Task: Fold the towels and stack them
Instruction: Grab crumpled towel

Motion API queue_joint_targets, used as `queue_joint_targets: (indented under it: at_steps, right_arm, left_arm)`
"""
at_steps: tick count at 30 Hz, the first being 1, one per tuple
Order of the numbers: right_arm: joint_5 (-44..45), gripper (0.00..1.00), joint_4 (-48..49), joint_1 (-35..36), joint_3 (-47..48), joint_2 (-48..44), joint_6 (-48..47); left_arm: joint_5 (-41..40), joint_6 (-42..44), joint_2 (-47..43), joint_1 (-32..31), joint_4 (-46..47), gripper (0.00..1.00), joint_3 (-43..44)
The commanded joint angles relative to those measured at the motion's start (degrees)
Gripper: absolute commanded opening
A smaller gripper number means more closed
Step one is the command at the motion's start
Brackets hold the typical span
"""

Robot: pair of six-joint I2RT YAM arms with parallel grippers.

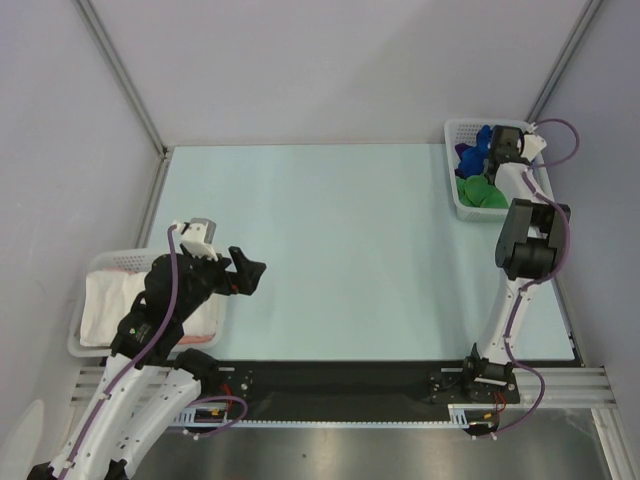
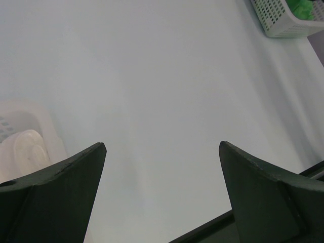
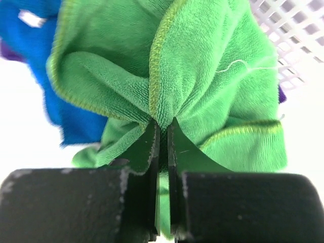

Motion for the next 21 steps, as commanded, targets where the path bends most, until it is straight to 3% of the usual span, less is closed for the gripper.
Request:
queue_joint_targets:
  at_steps: [1,12,21]
  right_arm:
    - [-0.8,0.00,0.5,-0.3,0.1,-8.9,-0.8]
    - [-4.4,0.00,-2.4,3.2,3.9,-26.3,-2.5]
    - [-4.4,0.00,-4.4,16.6,6.7,-41.9,-6.1]
  left_arm:
    - [0.8,-0.3,-0.3,0.0,2.2,1.00,-0.1]
    - [0.4,-0.3,-1.0,0.0,2.1,1.00,-0.1]
    - [-0.7,-0.5,-1.0,0.0,1.9,1.00,0.0]
